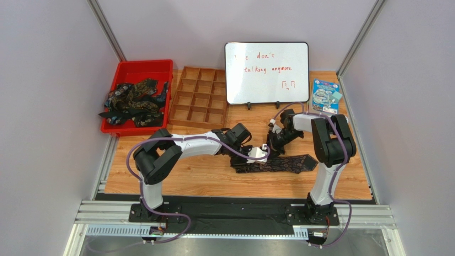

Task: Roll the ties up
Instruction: Roll the tie at the center of the board.

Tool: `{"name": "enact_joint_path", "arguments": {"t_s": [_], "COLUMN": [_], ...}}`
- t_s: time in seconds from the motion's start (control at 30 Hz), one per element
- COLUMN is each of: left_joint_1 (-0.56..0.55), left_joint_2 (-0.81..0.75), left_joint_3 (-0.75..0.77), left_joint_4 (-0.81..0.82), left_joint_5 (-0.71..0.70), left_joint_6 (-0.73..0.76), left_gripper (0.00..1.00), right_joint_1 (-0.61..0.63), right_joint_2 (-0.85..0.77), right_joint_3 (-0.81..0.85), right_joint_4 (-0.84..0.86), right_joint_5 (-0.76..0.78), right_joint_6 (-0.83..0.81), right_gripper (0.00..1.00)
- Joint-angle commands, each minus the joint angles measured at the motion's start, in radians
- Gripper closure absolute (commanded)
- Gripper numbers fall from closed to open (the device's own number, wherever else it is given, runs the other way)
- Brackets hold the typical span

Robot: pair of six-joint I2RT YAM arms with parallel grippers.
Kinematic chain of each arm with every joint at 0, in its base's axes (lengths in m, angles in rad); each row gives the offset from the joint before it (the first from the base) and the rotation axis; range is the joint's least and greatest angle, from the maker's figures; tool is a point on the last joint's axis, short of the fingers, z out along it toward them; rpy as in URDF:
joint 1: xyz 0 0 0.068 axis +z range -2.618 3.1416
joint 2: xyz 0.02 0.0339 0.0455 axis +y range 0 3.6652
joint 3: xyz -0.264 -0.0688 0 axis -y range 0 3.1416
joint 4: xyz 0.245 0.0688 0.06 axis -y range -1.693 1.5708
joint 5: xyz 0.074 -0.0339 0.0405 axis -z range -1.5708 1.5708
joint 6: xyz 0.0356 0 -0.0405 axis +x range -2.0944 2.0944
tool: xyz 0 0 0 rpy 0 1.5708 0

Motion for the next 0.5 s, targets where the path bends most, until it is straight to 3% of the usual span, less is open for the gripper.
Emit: {"name": "enact_joint_path", "arguments": {"t_s": [0.0, 0.13, 0.4, 0.47], "left_joint_1": [-0.004, -0.006, -0.006, -0.007], "left_joint_2": [0.036, 0.050, 0.077, 0.077], "left_joint_3": [-0.016, -0.030, -0.022, -0.021], "left_joint_4": [-0.041, -0.018, 0.002, 0.003], "left_joint_5": [-0.026, -0.038, -0.075, -0.075], "left_joint_6": [-0.053, -0.081, -0.110, -0.111], "left_gripper": [0.71, 0.71, 0.71, 0.70], "right_joint_1": [0.005, 0.046, 0.125, 0.135], "right_joint_2": [-0.117, -0.162, -0.174, -0.153], "right_joint_3": [-0.026, -0.053, -0.076, -0.072], "right_joint_4": [0.047, 0.047, 0.083, 0.092], "right_joint_5": [-0.129, -0.185, -0.131, -0.120], "right_joint_6": [0.052, 0.088, 0.102, 0.102], "right_gripper": [0.94, 0.82, 0.64, 0.64]}}
